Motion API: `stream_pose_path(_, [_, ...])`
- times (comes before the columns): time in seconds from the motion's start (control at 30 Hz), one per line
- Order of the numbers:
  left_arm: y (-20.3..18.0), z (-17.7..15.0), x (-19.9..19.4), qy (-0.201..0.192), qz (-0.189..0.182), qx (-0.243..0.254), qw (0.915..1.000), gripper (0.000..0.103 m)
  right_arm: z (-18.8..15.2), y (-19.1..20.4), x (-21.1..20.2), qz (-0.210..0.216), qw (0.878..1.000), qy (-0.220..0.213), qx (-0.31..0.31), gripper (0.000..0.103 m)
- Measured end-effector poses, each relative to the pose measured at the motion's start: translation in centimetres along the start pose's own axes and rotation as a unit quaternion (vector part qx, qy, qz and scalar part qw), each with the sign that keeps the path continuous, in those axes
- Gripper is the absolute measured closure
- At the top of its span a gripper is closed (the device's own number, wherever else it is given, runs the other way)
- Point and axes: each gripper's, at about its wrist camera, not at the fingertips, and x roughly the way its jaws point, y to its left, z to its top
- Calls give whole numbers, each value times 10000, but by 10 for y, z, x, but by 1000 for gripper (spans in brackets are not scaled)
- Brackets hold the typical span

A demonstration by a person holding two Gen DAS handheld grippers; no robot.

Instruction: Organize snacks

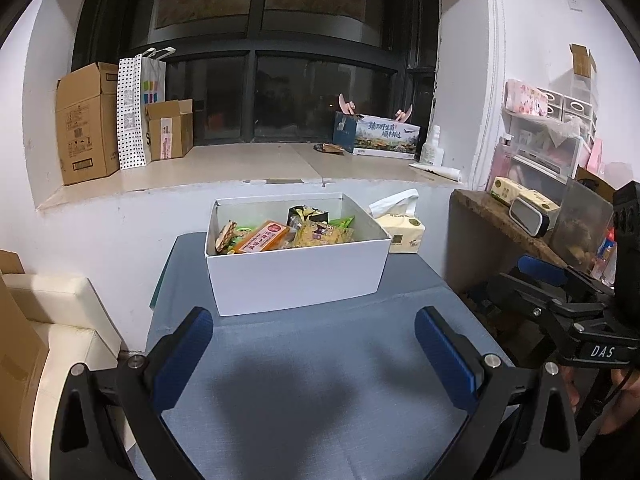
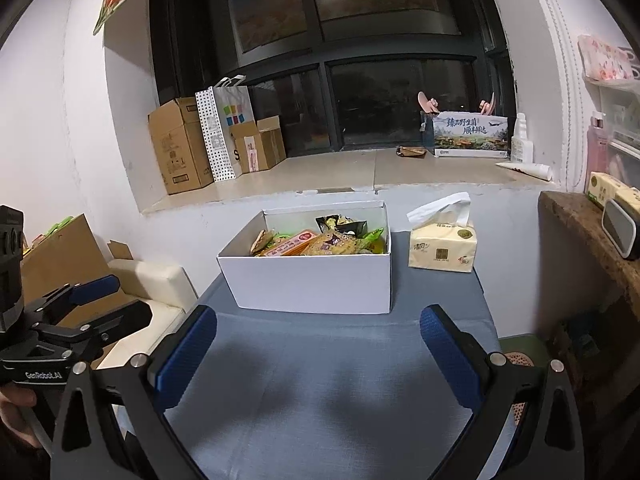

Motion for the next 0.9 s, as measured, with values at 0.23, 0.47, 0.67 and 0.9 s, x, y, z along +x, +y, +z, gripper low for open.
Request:
stream_pose_path(0.23, [-2,0,2,46,5,42,10000,0,0,1,-1,12,10000,17,-19,0])
stream_pose_path(0.47, [-3,1,3,38,-15,77,10000,0,0,0,-1,1,10000,20,-20,0])
stream_pose_path(0.67, [-3,1,5,48,-45,69,10000,0,0,1,-2,-9,10000,6,-32,0])
stream_pose_path(0.9, [-4,1,5,51,-26,85,9999,0,0,3,-3,-45,10000,14,-79,0])
